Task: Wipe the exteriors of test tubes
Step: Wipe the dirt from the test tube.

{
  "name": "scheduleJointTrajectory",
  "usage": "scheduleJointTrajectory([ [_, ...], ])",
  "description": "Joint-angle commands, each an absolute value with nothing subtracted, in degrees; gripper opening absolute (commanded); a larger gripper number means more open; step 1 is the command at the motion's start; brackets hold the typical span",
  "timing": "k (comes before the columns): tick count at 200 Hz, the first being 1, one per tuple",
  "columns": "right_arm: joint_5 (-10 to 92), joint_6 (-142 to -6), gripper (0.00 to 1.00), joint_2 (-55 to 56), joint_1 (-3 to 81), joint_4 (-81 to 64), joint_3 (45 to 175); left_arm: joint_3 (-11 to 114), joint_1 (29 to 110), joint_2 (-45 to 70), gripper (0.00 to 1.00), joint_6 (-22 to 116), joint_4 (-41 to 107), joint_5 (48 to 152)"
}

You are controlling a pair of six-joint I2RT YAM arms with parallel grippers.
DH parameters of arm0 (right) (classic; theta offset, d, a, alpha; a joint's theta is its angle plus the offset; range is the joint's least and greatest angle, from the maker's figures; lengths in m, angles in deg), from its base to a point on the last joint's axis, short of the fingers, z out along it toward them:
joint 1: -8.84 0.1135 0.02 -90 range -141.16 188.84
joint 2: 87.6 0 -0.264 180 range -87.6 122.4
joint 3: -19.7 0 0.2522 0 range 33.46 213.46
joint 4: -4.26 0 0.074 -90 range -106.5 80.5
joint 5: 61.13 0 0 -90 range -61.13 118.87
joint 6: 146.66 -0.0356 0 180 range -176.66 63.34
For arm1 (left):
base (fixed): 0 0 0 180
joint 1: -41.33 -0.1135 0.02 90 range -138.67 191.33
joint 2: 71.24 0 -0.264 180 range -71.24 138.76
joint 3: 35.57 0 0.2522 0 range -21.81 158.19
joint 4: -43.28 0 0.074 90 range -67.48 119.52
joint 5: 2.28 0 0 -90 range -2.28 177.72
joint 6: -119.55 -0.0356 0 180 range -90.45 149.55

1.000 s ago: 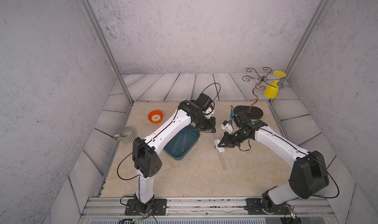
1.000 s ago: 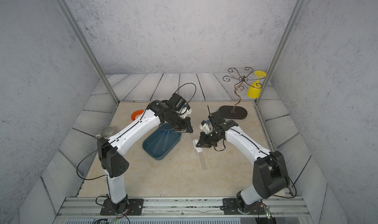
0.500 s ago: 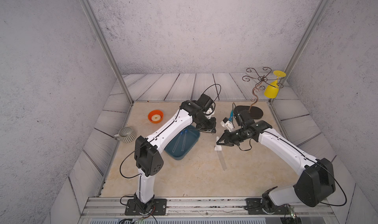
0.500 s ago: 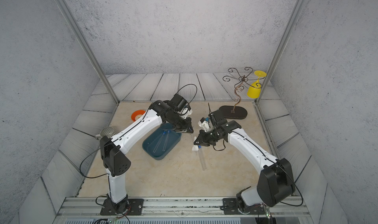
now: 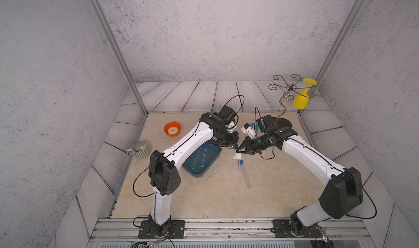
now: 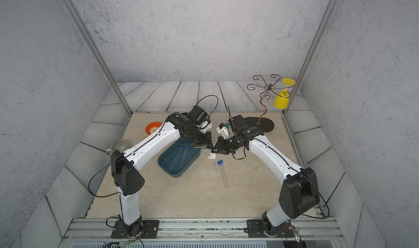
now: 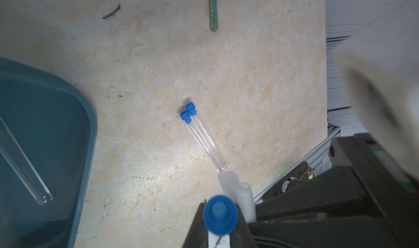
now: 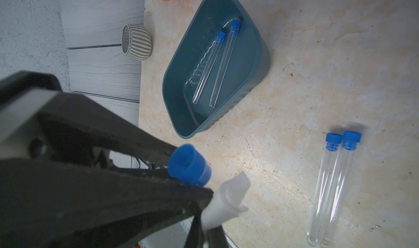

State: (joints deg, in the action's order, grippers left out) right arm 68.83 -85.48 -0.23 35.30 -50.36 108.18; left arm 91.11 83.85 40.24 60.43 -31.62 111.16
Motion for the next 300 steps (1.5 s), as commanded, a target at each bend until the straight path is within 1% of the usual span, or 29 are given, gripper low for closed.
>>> scheduleJointTrajectory([
  [1, 70.5, -86.9, 0.07, -3.2, 35.6, -47.5, 104.6, 91.4, 83.6, 38.8, 0.14, 60.1, -32.5, 112.9],
  [17, 72.0, -88.5, 0.07, -4.4, 36.0, -46.0, 102.1, 91.8, 83.5, 39.1, 0.14, 60.1, -32.5, 113.1],
  [47, 71.2, -88.6, 0.07, -5.6, 37.6, -46.2, 100.3, 92.2, 83.4, 39.6, 0.14, 60.1, -32.6, 113.3],
  [96, 69.2, -85.0, 0.07, -4.6, 37.5, -51.1, 100.2, 92.9, 83.4, 39.1, 0.14, 59.6, -33.9, 112.9],
  [170, 66.4, -78.8, 0.07, -4.5, 34.1, -55.9, 97.7, 93.3, 83.3, 38.4, 0.14, 59.3, -34.7, 113.2],
  [210, 66.9, -78.3, 0.07, -3.7, 30.6, -54.5, 98.1, 92.8, 83.3, 37.8, 0.14, 59.0, -34.2, 115.6],
  [256, 69.5, -80.3, 0.06, 0.9, 31.0, -51.0, 100.7, 92.7, 83.3, 37.4, 0.14, 60.4, -31.9, 119.4],
  [279, 69.7, -80.7, 0.07, 0.4, 32.3, -51.2, 100.2, 92.7, 83.3, 37.6, 0.14, 60.8, -31.3, 119.8],
  [300, 69.7, -81.7, 0.06, -1.7, 32.9, -50.5, 96.9, 92.8, 83.3, 37.7, 0.14, 61.0, -30.9, 119.5],
])
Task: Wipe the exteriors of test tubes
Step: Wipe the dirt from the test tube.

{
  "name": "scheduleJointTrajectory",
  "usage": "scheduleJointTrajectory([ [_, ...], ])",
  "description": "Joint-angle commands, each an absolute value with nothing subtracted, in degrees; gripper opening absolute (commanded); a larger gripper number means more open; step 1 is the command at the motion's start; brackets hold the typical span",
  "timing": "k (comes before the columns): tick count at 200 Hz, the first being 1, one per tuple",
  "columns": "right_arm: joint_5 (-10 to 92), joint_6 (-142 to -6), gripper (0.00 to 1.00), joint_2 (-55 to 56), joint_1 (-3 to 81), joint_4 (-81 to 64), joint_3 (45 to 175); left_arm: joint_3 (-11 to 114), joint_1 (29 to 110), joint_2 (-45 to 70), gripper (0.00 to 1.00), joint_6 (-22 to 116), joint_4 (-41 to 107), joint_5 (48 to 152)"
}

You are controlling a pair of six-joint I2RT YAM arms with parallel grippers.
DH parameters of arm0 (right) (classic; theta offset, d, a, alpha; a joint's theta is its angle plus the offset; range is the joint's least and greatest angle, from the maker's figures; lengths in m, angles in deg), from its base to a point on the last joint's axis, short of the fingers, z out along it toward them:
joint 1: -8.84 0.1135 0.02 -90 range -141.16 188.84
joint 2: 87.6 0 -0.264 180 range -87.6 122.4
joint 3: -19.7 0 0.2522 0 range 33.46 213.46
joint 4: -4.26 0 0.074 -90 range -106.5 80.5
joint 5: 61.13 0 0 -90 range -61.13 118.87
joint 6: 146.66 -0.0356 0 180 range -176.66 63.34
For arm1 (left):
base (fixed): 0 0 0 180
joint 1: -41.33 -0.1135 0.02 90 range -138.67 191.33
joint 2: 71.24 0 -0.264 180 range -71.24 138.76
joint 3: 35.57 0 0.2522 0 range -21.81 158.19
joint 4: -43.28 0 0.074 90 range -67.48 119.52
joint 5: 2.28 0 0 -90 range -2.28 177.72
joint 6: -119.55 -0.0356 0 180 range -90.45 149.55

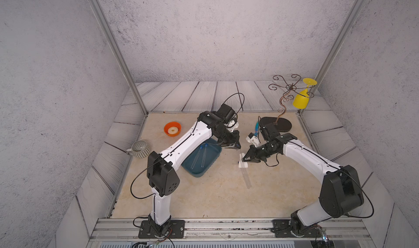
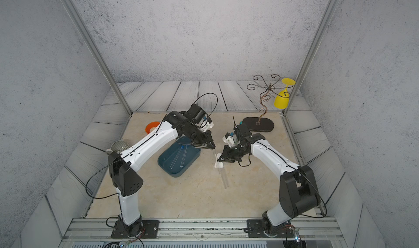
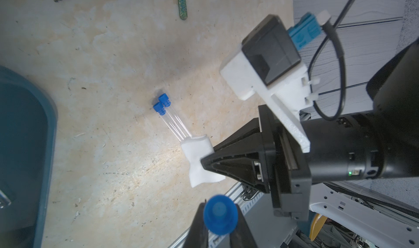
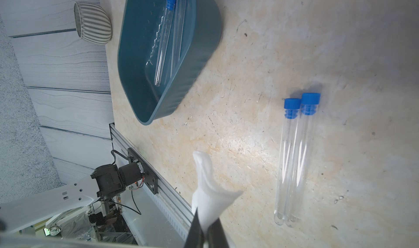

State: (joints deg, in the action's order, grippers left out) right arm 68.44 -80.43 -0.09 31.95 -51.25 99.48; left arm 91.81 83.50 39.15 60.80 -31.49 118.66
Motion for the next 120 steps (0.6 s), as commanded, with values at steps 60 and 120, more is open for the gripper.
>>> scheduleJointTrajectory([
  [60, 70.6, -83.7, 0.07, -9.0, 32.9, -49.7, 91.9, 92.6, 83.0, 38.9, 0.14, 60.1, -31.4, 119.2],
  [120, 72.6, -85.6, 0.07, -7.5, 33.0, -47.6, 97.4, 91.5, 83.1, 38.6, 0.14, 60.1, -31.2, 119.6],
])
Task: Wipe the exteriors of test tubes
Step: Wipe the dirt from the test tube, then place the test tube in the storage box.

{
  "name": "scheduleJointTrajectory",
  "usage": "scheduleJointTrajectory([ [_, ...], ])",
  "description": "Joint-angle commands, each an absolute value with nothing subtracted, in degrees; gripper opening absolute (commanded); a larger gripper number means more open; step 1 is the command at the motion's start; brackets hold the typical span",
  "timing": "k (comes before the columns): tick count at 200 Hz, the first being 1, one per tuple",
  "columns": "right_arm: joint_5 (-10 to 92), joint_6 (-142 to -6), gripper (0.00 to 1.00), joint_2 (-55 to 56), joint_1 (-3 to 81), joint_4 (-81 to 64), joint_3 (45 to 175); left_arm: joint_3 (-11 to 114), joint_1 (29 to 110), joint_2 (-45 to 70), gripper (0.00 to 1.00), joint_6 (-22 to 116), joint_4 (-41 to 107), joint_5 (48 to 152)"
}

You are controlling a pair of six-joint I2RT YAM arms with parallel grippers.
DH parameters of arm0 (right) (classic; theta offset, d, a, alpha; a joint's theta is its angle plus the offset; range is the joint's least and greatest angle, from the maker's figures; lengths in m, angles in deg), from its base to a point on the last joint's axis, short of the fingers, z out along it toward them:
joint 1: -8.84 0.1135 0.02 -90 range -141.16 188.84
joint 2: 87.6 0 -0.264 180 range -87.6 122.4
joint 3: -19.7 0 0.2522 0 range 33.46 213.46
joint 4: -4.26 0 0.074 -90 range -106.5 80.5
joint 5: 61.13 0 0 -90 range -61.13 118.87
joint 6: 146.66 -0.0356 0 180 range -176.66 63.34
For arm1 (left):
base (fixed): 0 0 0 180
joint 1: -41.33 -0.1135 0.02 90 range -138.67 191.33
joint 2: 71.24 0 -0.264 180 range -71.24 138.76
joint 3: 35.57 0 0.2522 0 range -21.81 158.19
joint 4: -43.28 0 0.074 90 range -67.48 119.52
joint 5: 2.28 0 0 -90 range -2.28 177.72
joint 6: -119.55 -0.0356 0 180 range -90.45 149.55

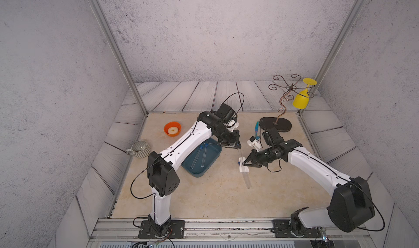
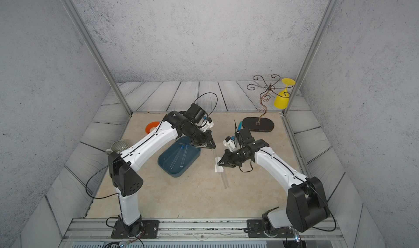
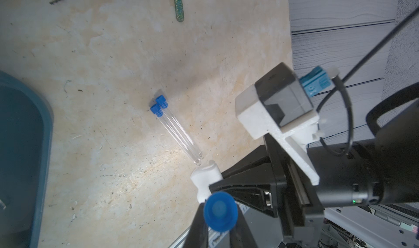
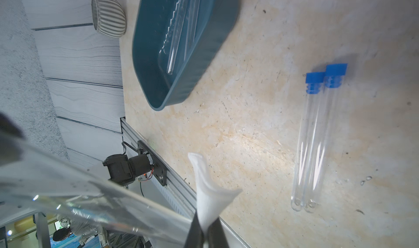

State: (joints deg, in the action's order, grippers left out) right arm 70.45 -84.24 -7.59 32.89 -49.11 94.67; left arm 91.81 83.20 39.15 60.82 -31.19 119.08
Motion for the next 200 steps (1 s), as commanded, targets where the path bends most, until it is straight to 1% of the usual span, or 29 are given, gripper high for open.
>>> scheduleJointTrajectory([
  [1, 72.6, -85.7, 0.07, -7.4, 33.0, -47.5, 97.5, 91.5, 83.1, 38.6, 0.14, 60.1, -31.2, 119.7],
  [63, 74.7, -87.3, 0.07, -4.7, 32.9, -46.4, 103.6, 90.6, 83.3, 38.4, 0.14, 60.1, -31.0, 119.5],
  [114, 75.1, -87.9, 0.07, -7.8, 33.0, -47.8, 103.0, 90.1, 82.7, 38.7, 0.13, 59.4, -31.4, 116.8],
  [159, 73.4, -85.9, 0.07, -10.4, 32.8, -51.5, 100.5, 89.9, 79.1, 38.6, 0.13, 57.6, -32.7, 113.3],
  [200, 73.1, -83.7, 0.07, -11.7, 29.9, -54.9, 100.2, 90.0, 74.6, 38.5, 0.13, 55.1, -34.9, 110.2],
])
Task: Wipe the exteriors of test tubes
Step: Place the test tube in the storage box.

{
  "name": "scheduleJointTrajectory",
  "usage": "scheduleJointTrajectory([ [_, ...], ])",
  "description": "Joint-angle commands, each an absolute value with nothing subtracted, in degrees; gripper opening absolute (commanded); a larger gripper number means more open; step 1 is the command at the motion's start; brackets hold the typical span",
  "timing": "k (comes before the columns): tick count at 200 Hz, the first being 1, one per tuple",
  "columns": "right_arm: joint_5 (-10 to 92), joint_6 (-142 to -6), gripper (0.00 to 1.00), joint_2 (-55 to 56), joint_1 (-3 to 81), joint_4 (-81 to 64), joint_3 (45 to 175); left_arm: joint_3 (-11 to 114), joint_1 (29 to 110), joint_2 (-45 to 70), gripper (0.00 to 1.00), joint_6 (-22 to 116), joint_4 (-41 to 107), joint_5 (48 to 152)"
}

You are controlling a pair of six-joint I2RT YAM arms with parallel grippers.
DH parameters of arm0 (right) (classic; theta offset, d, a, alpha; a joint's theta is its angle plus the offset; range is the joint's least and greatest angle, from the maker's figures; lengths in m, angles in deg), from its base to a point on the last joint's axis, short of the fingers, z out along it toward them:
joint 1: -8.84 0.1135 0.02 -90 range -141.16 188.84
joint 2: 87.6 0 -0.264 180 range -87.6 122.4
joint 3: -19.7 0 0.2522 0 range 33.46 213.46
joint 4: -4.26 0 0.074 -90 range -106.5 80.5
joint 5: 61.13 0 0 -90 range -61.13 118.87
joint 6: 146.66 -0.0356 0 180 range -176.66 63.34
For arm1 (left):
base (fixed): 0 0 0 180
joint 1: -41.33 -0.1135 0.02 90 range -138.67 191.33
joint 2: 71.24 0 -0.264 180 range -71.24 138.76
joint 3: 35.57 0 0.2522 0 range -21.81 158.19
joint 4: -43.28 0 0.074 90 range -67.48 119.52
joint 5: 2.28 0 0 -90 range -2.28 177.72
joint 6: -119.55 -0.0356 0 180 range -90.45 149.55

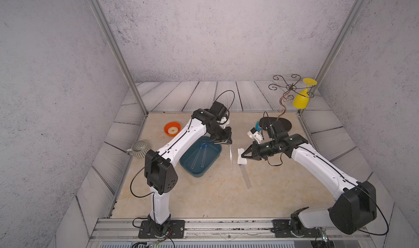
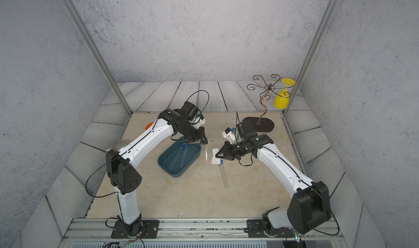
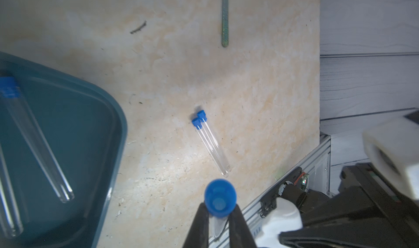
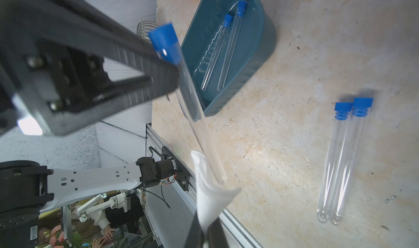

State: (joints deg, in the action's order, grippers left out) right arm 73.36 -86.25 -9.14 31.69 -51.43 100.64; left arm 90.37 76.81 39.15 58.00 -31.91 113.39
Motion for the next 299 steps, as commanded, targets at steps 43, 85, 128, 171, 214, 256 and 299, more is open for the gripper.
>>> scheduleJointTrajectory([
  [43, 73.8, -80.7, 0.07, -10.9, 28.6, -59.2, 101.5, 90.4, 69.3, 38.8, 0.13, 51.4, -37.8, 102.9],
  [85, 74.6, -80.4, 0.07, -10.9, 28.5, -59.6, 100.3, 91.1, 64.9, 39.2, 0.13, 48.3, -38.3, 97.6],
  [128, 74.6, -79.4, 0.07, -11.2, 28.4, -60.6, 99.2, 89.6, 63.3, 42.3, 0.13, 44.0, -37.3, 94.6],
  [171, 72.8, -78.7, 0.07, -11.7, 27.5, -61.4, 96.9, 87.3, 63.3, 45.9, 0.13, 41.8, -34.1, 94.0],
  [214, 68.8, -77.3, 0.07, -10.7, 24.2, -62.2, 93.6, 83.3, 63.2, 48.5, 0.13, 40.7, -31.5, 94.0],
  [256, 58.6, -75.1, 0.07, -3.1, 21.8, -64.4, 92.8, 79.2, 63.3, 49.7, 0.13, 40.5, -28.5, 94.4],
  [299, 54.0, -74.3, 0.07, 3.9, 21.0, -63.4, 93.6, 75.7, 63.3, 50.1, 0.15, 41.0, -25.7, 94.4],
])
